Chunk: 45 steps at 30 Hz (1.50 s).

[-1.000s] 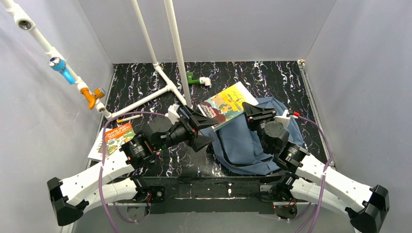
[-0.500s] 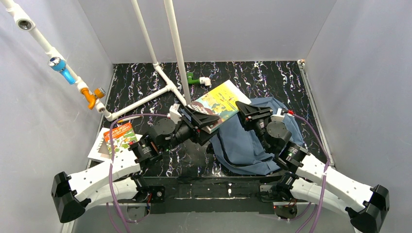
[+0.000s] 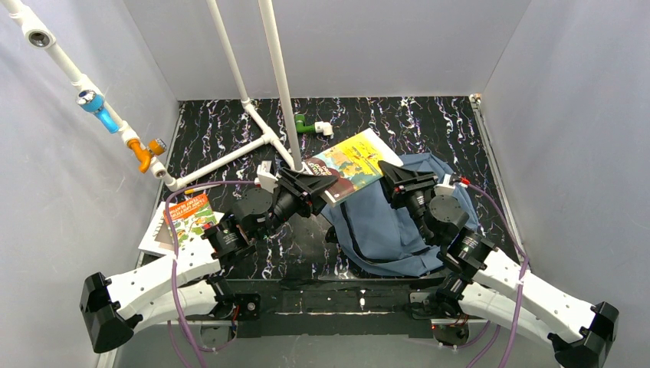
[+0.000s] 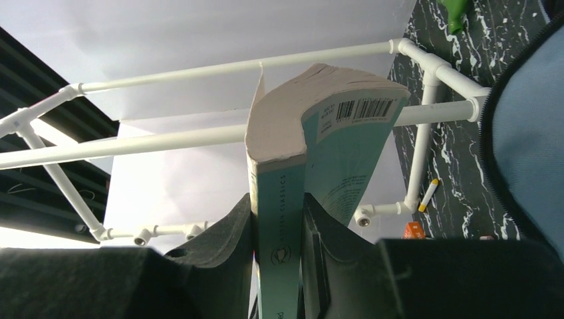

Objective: Pack the student bag
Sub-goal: Pick up the book at the corner of the board.

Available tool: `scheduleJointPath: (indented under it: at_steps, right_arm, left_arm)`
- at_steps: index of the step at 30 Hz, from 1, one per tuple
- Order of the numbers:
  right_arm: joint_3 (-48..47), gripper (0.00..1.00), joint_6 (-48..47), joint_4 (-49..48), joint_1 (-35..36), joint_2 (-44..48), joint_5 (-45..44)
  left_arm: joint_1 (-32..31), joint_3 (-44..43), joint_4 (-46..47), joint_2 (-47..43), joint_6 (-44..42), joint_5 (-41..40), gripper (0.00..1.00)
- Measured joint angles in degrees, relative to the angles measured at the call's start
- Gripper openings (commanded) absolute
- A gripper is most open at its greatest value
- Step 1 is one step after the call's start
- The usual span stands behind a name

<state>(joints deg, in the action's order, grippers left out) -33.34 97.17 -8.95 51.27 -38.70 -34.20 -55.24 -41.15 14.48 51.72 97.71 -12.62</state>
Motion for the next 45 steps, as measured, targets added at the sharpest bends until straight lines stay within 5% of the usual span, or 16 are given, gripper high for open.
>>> scheduleJointPath:
  at_steps: [4,9,14,18,20,21,24,27,37,45]
  right_arm:
    - [0.98,0.01,0.2,0.68,-0.15,0.13,0.35]
    - [1.66,0.01,0.39,2.23,-0.22,0.37,1.07]
    - [2.32,0.01,-0.09,3.56,-0.22,1.07,1.84]
    - [2.32,0.01,-0.85,4.74,-0.2,1.86,2.19]
    - [2.32,0.01,-1.03,5.03,-0.2,2.14,2.58]
    - [2.32,0.01,-1.07,5.01,-0.2,2.21,2.78]
    - [2.4,0.56,-2.36,4.72,-0.26,2.19,4.0]
    - [2.34,0.95,-9.03,5.35,-0.24,2.25,6.43]
    - [-9.92,0.98,-44.98,31.58,-0.15,-0.42,8.31]
    - [-27.61,0.98,-59.65,43.23,4.55,-25.59,7.02]
  left_arm:
    - [0.0,0.42,0.07,0.39,-0.24,-0.7,0.28]
    - [0.0,1.07,-0.17,0.48,-1.46,-1.38,0.48]
    - [0.0,1.09,-0.48,0.48,-1.97,-1.99,0.45]
    - [0.0,1.09,-1.46,0.48,-2.34,-2.38,0.32]
    - [0.0,1.09,-1.86,0.48,-2.86,-2.73,0.01]
    - [-0.02,1.09,-2.12,0.48,-3.45,-2.95,0.0]
    - [-0.11,1.03,-1.75,-0.02,-8.52,-3.52,0.0]
    - [-0.28,0.22,-4.35,-1.95,-16.63,-5.01,0.0]
    - [0.28,-5.33,-32.76,-12.87,-45.29,-12.09,0.0]
    - [0.28,-17.0,-49.24,-18.08,-59.21,-12.9,0.0]
